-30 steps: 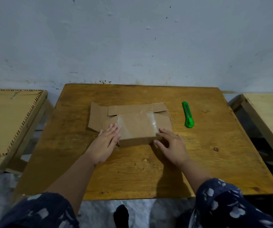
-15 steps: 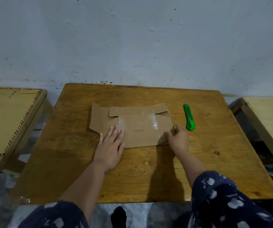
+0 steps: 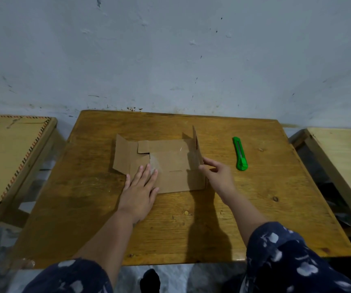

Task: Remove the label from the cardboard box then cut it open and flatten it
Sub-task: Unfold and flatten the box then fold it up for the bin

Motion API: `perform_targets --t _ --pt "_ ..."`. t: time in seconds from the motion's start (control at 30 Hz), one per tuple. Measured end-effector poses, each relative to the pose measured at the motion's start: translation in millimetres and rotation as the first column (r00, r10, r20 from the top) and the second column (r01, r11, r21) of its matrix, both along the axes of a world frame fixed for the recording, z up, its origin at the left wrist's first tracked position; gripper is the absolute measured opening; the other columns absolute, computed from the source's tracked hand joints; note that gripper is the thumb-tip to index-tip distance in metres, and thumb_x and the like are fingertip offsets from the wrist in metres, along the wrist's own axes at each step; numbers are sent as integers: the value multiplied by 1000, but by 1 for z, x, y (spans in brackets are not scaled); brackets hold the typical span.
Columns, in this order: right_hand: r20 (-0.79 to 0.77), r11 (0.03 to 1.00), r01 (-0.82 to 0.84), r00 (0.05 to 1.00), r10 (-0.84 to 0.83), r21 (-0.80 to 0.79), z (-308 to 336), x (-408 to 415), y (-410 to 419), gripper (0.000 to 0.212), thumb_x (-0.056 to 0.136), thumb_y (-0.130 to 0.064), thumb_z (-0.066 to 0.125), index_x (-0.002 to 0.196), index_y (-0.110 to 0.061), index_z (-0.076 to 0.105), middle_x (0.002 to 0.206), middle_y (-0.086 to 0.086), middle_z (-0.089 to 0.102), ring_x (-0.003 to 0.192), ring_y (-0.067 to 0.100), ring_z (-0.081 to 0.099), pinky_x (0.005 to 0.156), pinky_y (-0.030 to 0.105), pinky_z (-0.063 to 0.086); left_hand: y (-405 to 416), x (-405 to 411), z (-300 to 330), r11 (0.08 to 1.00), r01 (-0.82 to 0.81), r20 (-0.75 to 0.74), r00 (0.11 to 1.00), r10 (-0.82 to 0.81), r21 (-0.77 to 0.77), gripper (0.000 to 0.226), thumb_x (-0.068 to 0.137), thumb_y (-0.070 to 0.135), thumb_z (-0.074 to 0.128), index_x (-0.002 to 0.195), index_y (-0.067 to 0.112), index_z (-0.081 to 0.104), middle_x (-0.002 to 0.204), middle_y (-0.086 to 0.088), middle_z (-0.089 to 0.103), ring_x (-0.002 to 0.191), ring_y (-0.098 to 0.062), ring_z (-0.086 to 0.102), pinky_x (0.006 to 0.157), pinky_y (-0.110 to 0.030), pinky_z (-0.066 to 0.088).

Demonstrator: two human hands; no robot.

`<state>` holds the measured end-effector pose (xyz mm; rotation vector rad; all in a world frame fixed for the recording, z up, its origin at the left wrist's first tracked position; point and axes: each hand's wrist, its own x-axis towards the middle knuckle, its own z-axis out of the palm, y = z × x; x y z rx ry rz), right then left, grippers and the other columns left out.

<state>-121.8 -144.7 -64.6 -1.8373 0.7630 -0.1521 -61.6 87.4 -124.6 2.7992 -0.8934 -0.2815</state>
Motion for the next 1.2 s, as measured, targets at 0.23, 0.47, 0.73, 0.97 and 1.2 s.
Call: perform_targets --t 0.23,0.47,0.73,0.97,1.2 --pt "-47 862 -296 952 304 -413 -15 3 7 37 95 -7 46 130 -16 57 124 5 56 118 23 49 97 25 38 1 -1 -2 1000 2 5 1000 -2 -11 74 83 55 -12 151 30 -2 158 9 -15 143 -12 -23 113 -41 -15" --pt "-359 575 -532 846 394 -622 -36 -4 27 48 103 -26 25 150 -25 15 160 -7 8 147 12 1 117 47 -5 1 -2 -1 1000 -2 15 1000 2 -13 69 84 54 -12 149 32 -7 156 10 -18 144 -12 -22 114 -42 -14" --pt "-519 424 -625 780 348 -655 -46 -5 30 67 90 -51 -9 150 -22 -8 158 -8 -13 144 10 -18 112 47 -19 0 -3 -2 1000 -5 33 999 5 -7 71 84 53 -12 151 29 -3 158 7 -16 144 -13 -22 114 -43 -15" --pt "-539 459 -649 761 362 -607 -37 -5 30 58 100 -45 10 149 -22 -10 158 -6 -17 143 10 -20 113 48 -18 6 -20 8 897 -310 119 925 361 -315 48 95 38 47 138 18 41 139 -7 42 129 -25 36 105 -42 34" --pt "-534 480 -645 763 365 -595 -38 -5 30 58 100 -46 11 148 -25 -13 155 -9 -23 141 9 -24 113 49 -17 17 11 12 597 -652 -119 716 688 -468 49 97 32 48 138 7 40 142 -11 45 134 -27 36 110 -44 26"
